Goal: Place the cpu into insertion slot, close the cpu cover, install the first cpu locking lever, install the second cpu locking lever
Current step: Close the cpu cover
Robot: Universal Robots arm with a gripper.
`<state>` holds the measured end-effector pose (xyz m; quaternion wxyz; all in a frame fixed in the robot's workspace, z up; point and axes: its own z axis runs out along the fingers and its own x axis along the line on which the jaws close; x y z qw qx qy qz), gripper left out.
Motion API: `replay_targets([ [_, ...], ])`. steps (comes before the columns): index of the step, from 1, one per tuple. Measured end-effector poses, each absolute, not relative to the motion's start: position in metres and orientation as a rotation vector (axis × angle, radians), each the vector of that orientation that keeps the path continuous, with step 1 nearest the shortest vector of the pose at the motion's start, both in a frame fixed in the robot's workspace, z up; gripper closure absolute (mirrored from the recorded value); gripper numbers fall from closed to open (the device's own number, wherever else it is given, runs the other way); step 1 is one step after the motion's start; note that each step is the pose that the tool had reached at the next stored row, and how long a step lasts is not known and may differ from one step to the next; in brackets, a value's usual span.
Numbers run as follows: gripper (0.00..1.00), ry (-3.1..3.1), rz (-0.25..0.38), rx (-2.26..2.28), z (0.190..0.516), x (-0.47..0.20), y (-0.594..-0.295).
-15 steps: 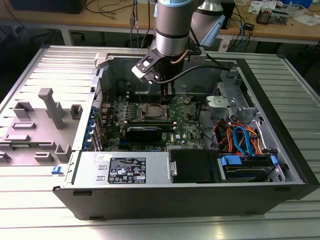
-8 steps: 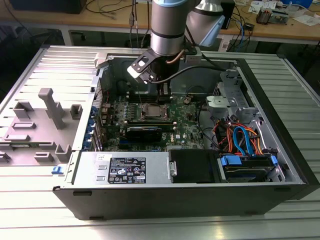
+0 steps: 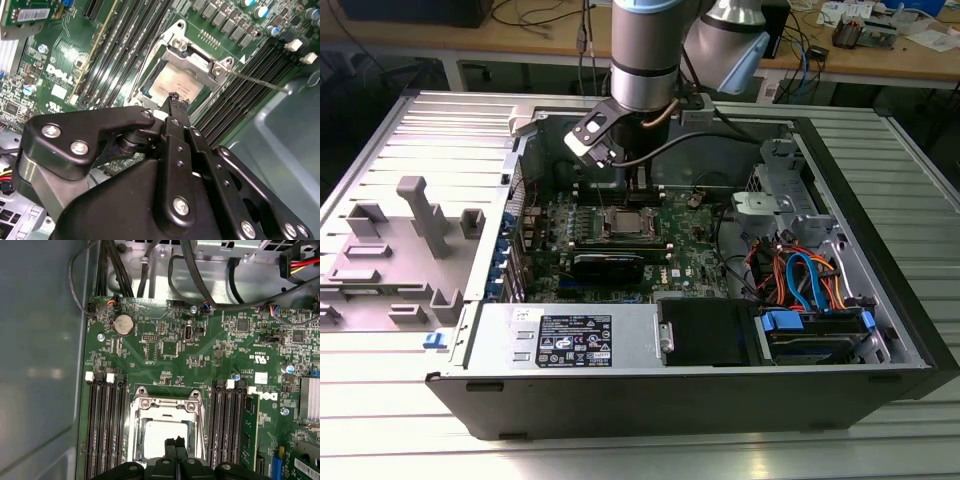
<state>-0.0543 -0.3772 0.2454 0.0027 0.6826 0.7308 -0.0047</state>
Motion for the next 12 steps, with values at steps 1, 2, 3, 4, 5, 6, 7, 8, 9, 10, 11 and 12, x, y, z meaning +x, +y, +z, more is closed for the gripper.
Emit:
replay_targets([
  [1,0.89,2.292,-0.015,2.141,0.245,-0.056,-0.377],
  [2,0.89,2.292,-0.015,2.141,0.245,-0.058,-0.377],
  [3,0.89,2.292,-0.015,2.141,0.245,-0.059,-0.377],
  [4,0.89,2.292,-0.015,2.141,0.245,-0.060,-0.377],
  [5,0.89,2.292,-0.015,2.141,0.245,-0.061,-0.377],
  [6,0.89,2.292,-0.015,2.141,0.245,-0.062,-0.377],
  [7,0.89,2.293,-0.015,2.140,0.244,-0.065,-0.377],
  [8,0.89,2.293,-0.015,2.140,0.244,-0.066,-0.377],
  [9,0.89,2.293,-0.015,2.140,0.244,-0.067,-0.377],
  [10,0.89,2.294,-0.015,2.139,0.244,-0.069,-0.377],
  [11,0.89,2.295,-0.015,2.137,0.243,-0.070,-0.377],
  [12,0.89,2.297,-0.015,2.135,0.243,-0.072,-0.377],
])
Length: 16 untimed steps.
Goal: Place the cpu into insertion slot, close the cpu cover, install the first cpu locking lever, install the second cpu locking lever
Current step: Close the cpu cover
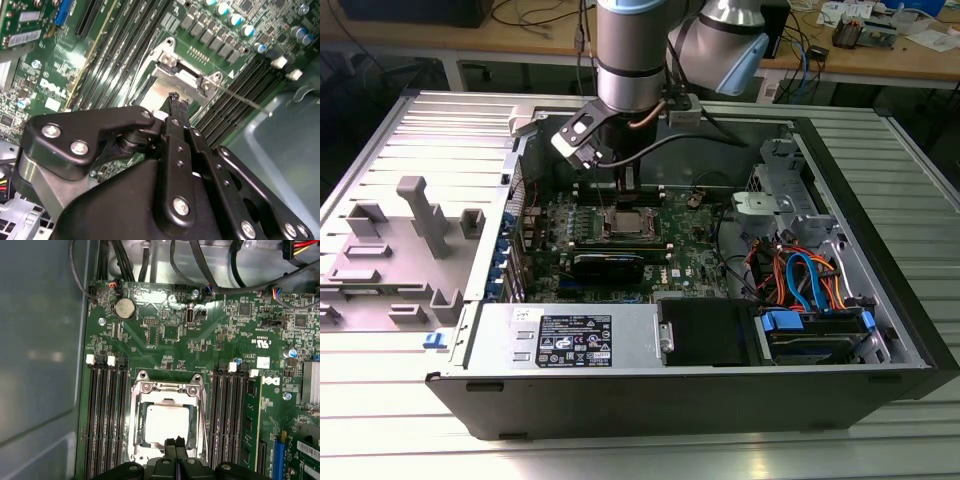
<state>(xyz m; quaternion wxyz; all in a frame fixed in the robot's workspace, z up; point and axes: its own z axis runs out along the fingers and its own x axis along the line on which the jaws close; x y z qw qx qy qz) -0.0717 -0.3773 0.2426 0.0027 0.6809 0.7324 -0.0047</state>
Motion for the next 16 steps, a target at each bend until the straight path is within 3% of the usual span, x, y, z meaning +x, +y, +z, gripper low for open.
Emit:
replay_targets([
  [16,0.89,2.340,-0.015,2.088,0.215,-0.085,-0.377],
])
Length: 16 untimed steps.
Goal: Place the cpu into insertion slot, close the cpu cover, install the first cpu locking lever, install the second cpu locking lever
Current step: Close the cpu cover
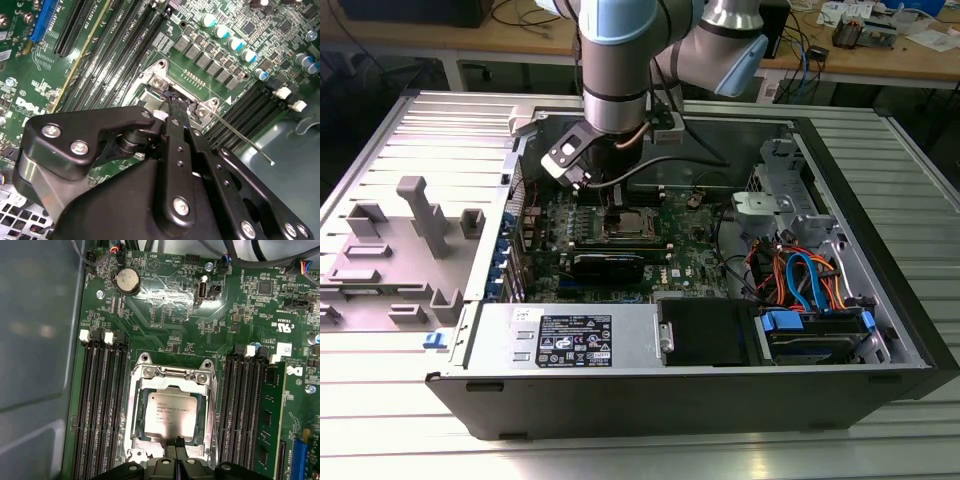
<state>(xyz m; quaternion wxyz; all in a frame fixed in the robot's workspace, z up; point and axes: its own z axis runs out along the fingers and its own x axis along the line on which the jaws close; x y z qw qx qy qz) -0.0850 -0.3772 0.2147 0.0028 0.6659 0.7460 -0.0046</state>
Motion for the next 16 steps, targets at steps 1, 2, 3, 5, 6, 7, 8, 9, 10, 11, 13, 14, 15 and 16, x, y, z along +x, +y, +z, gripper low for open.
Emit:
replay_targets([
  [1,0.89,2.343,-0.015,2.085,0.2133,-0.0851,-0.3772],
  [2,0.89,2.343,-0.015,2.084,0.2128,-0.0852,-0.3772],
  [3,0.89,2.345,-0.014,2.082,0.2120,-0.0854,-0.3772],
  [5,0.89,2.347,-0.015,2.080,0.2086,-0.0857,-0.3773],
  [6,0.89,2.347,-0.015,2.080,0.2085,-0.0860,-0.3773],
  [7,0.89,2.347,-0.014,2.080,0.2080,-0.0860,-0.3772],
  [8,0.89,2.347,-0.014,2.080,0.2076,-0.0860,-0.3772],
  [9,0.89,2.347,-0.014,2.080,0.2070,-0.0860,-0.3772],
  [10,0.89,2.347,-0.015,2.080,0.2068,-0.0861,-0.3773],
  [11,0.89,2.347,-0.015,2.080,0.2068,-0.0861,-0.3773],
  [13,0.89,2.347,-0.014,2.080,0.2078,-0.0860,-0.3772],
  [14,0.89,2.347,-0.014,2.080,0.2087,-0.0860,-0.3772],
  [15,0.89,2.347,-0.015,2.080,0.2114,-0.0861,-0.3772],
  [16,0.89,2.347,-0.014,2.080,0.2125,-0.0860,-0.3772],
])
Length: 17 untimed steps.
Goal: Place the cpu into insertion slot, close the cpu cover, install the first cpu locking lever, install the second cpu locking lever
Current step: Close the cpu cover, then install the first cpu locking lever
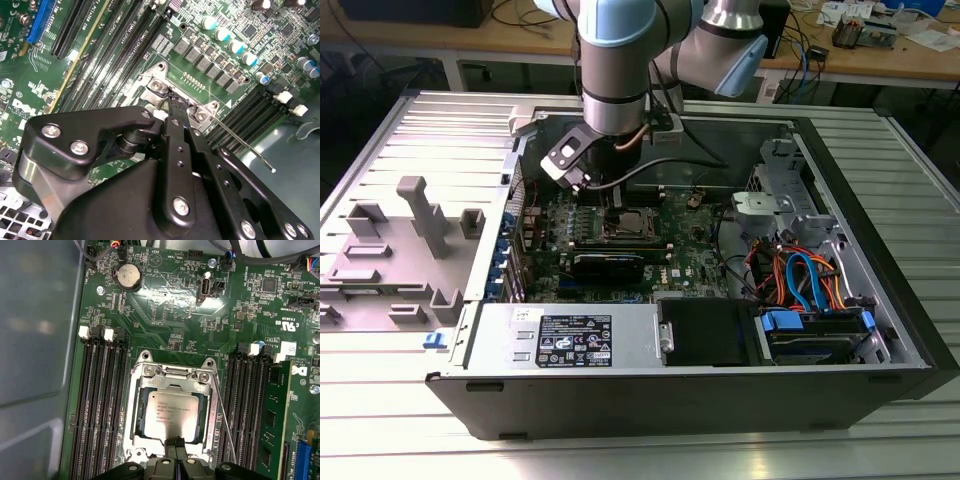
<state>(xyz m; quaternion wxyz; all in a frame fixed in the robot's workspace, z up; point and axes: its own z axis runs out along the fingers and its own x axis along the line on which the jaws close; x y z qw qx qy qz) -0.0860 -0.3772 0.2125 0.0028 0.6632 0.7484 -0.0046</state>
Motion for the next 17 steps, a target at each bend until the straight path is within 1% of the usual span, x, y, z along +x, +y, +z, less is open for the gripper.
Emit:
replay_targets([
  [9,0.89,2.347,-0.014,2.080,0.213,-0.057,-0.376],
  [17,0.89,2.347,-0.014,2.080,0.213,-0.055,-0.376],
])
